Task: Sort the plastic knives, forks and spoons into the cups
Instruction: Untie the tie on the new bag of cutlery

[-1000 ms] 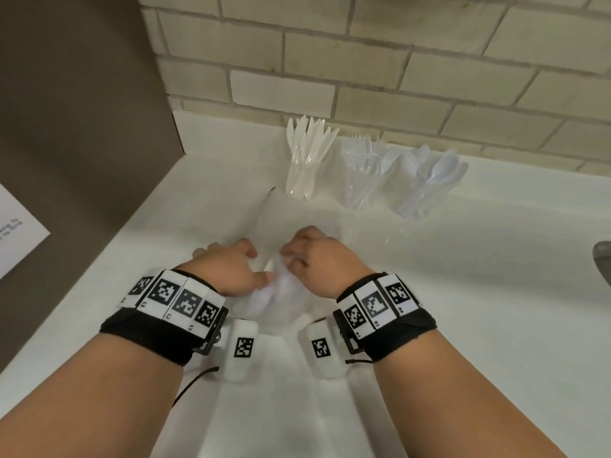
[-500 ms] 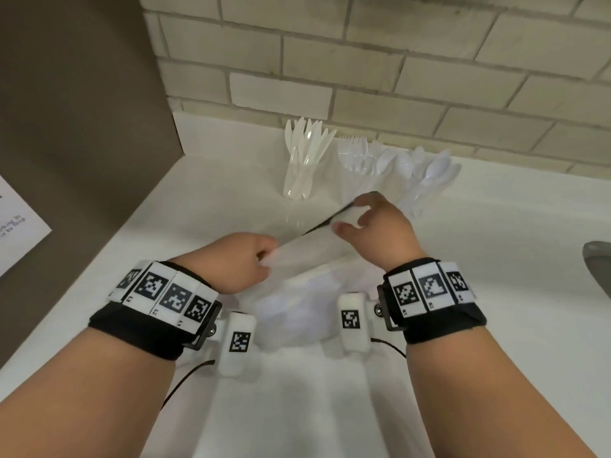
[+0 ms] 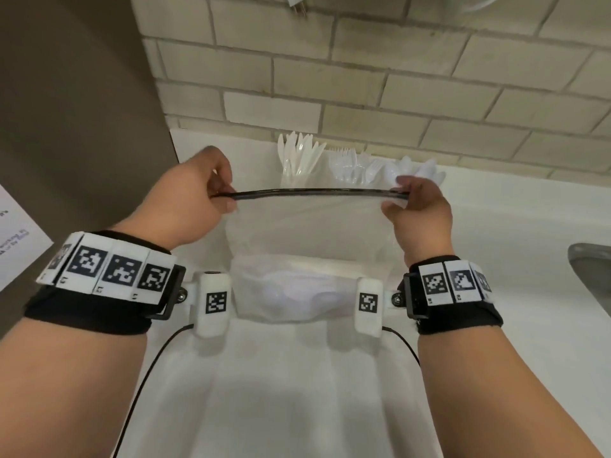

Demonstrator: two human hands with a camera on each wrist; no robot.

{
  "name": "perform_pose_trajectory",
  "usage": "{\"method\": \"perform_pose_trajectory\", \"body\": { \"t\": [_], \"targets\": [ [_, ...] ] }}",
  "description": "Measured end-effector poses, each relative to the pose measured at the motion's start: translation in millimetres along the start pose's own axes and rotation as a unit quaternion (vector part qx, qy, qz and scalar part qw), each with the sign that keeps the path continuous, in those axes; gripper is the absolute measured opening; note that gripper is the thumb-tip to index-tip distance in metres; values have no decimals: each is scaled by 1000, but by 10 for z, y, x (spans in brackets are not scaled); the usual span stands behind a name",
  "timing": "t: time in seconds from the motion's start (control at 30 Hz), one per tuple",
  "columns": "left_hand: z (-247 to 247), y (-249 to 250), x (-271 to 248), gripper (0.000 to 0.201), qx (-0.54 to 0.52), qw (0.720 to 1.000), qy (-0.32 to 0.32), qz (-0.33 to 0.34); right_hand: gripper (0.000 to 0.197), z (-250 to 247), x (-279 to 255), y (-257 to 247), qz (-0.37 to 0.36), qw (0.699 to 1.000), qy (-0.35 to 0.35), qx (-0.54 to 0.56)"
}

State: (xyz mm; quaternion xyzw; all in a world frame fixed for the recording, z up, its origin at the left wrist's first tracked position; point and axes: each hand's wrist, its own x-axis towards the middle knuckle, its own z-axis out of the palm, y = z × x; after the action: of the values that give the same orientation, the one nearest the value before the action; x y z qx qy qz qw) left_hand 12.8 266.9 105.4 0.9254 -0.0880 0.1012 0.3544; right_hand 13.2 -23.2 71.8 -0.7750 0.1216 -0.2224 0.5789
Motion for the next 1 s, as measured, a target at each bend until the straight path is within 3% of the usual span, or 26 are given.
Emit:
{"method": "perform_pose_trajectory", "body": {
  "t": [0.1,0.17,0.23,0.47,0.63,0.73,0.87,0.93,1.0],
  "targets": [
    [91,89,-17,39,-96,994,57,-13,52,108,-123,-222,-132,982,1,-134],
    [172,204,-29,40,-136,989,66,-3,36,280,-255,-412,-222,955,-69,-185],
    [238,312,-37,41,-164,984,71,11,26,459,-361,-555,-264,931,-131,-214],
    [265,386,-59,43,-186,979,81,19,14,735,-452,-666,-274,913,-176,-248],
    [284,289,-75,38,-152,981,121,11,9,683,-468,-608,-296,894,-135,-308],
    [211,161,-93,37,-107,982,155,-18,14,474,-375,-486,-243,890,-135,-363],
    [93,-54,-140,42,-20,976,201,-75,22,125,-146,-277,-124,920,-99,-359],
    [109,-111,-144,46,34,982,160,-92,24,80,-81,-210,-119,928,-76,-345],
    [178,-49,-158,44,116,987,63,-86,22,119,-77,-190,-151,930,-78,-327]
  ]
}}
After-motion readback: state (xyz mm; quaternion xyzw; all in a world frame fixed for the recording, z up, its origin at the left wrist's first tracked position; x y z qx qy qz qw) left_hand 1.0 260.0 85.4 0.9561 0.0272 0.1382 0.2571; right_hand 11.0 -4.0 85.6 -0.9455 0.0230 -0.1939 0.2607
